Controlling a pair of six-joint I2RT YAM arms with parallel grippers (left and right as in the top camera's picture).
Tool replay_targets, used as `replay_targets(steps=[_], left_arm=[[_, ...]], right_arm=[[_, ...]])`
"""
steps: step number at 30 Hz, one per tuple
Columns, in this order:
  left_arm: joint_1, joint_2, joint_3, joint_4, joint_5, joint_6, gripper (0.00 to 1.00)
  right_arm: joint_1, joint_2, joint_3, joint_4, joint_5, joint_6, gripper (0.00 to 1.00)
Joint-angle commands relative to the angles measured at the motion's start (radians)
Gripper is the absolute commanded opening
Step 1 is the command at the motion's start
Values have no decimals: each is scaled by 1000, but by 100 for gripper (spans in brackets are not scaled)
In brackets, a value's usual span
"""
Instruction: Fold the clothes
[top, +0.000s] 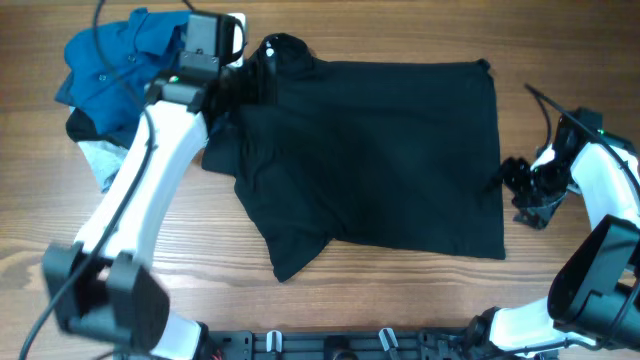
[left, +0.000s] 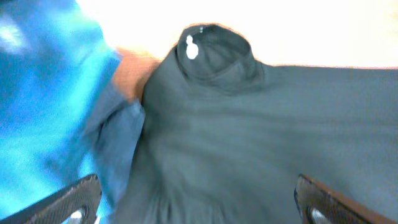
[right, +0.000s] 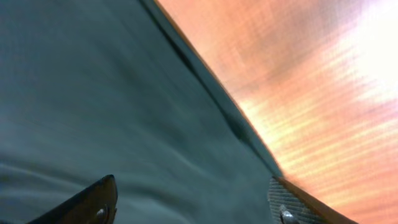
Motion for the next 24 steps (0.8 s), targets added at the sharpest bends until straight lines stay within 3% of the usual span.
replay_targets(steps=[1, 3, 6, 8, 9, 11, 13, 14, 18, 24], left_arm=[[-3, -111, 0, -161, 20, -112, 100], [-3, -127, 0, -300, 41, -200, 99], [-3, -117, -1, -468, 89, -238, 94], [-3, -115, -1, -529, 99, -238, 94], [-3, -115, -1, -579, 99, -238, 93], [-3, -115, -1, -650, 114, -261, 93], [-7, -115, -18, -698, 173, -261, 90], [-12, -115, -37, -711, 198, -260, 88], [-61, -115, -187, -677, 257, -284, 86], [-167, -115, -515, -498, 356, -367, 88]], right_arm=[[-19, 15, -25, -51, 34, -2, 81], [-19, 15, -84, -33, 30, 0, 81], [-19, 15, -210, 55, 2, 26, 78], [-19, 15, -265, 117, -29, 36, 68], [-19, 15, -293, 161, -62, 44, 58], [-19, 15, -299, 232, -129, 19, 28], [-19, 6, -272, 251, -195, -2, 9], [-19, -4, -254, 230, -209, -2, 5], [-19, -67, -181, 134, -210, -9, 4], [-19, -144, -140, 97, -195, -13, 4]])
